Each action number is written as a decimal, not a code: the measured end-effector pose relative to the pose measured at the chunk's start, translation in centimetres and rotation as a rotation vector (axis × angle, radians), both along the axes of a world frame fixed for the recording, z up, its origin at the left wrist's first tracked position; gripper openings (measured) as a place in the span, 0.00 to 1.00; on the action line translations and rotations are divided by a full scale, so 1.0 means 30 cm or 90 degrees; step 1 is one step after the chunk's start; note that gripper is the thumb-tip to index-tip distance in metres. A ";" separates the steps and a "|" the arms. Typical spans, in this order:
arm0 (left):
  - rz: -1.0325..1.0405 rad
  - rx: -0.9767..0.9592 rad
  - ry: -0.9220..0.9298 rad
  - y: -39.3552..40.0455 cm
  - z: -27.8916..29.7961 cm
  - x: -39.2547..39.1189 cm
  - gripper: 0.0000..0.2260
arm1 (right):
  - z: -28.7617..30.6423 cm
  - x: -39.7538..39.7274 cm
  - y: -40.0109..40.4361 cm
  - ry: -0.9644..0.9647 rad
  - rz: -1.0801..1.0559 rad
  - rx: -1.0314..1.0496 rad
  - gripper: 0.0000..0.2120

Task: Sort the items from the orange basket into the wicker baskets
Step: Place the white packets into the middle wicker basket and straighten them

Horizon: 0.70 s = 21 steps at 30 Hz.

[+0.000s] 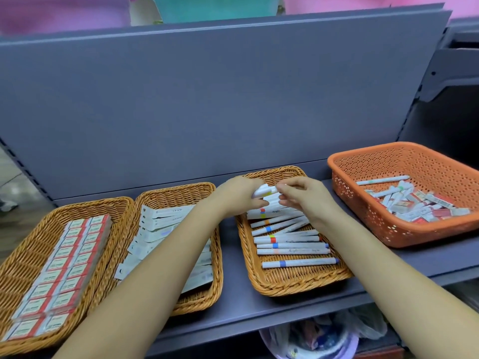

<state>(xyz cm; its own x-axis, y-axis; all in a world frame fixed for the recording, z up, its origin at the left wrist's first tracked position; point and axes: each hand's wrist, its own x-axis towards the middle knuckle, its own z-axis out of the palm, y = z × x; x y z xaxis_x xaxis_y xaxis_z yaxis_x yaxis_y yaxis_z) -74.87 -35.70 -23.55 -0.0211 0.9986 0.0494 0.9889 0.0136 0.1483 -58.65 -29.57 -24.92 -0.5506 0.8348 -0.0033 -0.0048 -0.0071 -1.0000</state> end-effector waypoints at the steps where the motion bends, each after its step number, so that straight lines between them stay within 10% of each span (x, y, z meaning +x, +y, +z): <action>1: 0.006 -0.006 -0.004 -0.003 -0.002 -0.007 0.09 | 0.000 0.006 0.011 0.010 -0.021 -0.008 0.02; 9: 0.004 0.006 -0.025 -0.002 0.014 -0.007 0.08 | -0.021 -0.011 -0.001 0.170 0.010 -0.202 0.04; 21: 0.015 0.038 -0.075 0.021 0.046 0.041 0.09 | 0.016 0.013 -0.015 0.177 -0.027 -0.072 0.05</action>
